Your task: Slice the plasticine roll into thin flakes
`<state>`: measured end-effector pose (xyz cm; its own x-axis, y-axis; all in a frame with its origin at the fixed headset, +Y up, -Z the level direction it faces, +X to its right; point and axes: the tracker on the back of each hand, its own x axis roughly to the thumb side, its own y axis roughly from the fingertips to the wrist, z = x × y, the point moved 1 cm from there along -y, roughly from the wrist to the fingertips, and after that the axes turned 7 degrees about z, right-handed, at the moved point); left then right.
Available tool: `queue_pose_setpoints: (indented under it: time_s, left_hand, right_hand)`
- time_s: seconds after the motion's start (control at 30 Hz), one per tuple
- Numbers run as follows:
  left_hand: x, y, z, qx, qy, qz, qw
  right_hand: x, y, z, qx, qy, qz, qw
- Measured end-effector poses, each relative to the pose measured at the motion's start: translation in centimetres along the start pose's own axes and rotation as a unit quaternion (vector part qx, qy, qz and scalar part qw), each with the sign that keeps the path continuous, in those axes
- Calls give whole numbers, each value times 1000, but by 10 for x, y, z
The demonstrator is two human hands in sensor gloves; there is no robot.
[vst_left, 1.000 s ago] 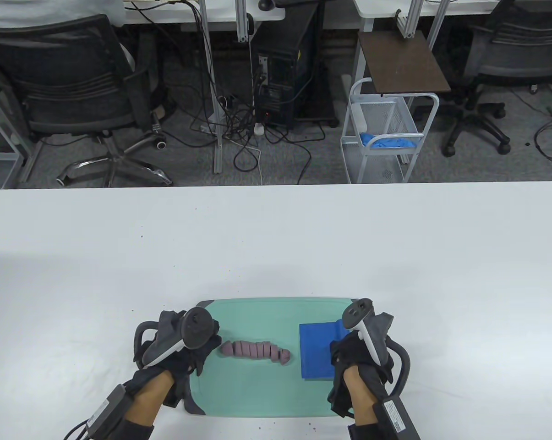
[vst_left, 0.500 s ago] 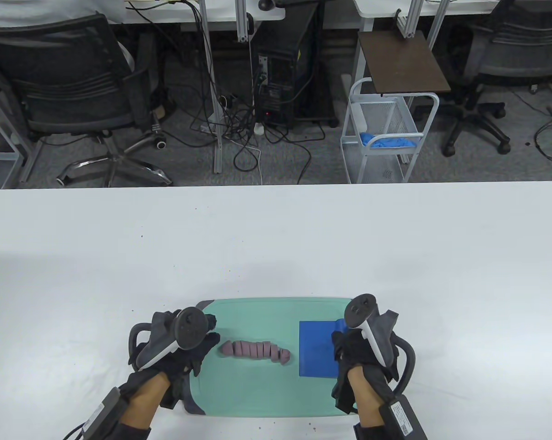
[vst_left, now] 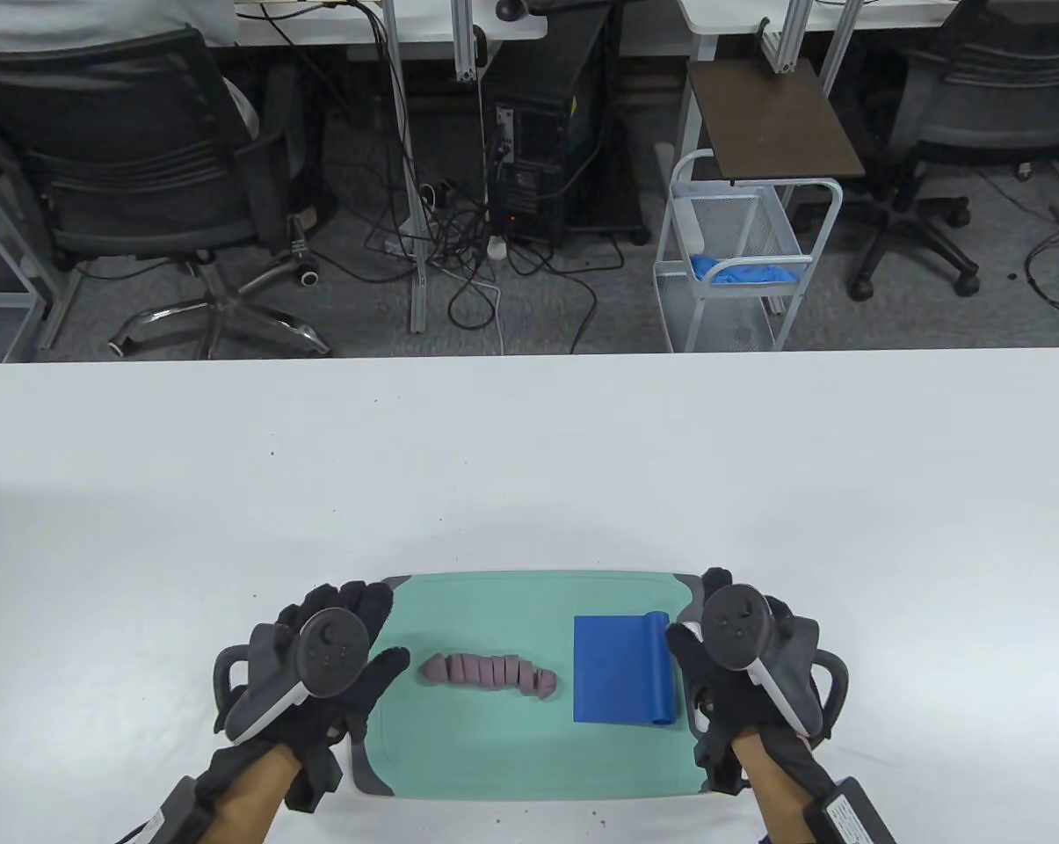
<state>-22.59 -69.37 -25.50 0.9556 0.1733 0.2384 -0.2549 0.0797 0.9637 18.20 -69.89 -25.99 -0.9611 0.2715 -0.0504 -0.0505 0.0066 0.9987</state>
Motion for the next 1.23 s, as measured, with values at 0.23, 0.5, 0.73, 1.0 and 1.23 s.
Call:
queue_pose_setpoints:
  time_s: [0.23,0.5,0.73,1.0,1.23]
  left_hand:
    - [-7,9,12,5,27,1,1000]
    - [-12,6,21,-38,46,27,998]
    - [-22,-1,29,-42,41,24,998]
    - [-26,-5,34,-51,43,18,998]
    - [-24,-6,39,-63,36,20,997]
  right_hand:
    - [-9,3,-11,16,-21,25,999]
    - [-9,2,-27,74,-14,34,997]
    - [-11,0,-38,111,-13,28,993]
    - [-13,-2,-43,127,-12,20,992]
    - [-13,-1,-43,140,-8,14,990]
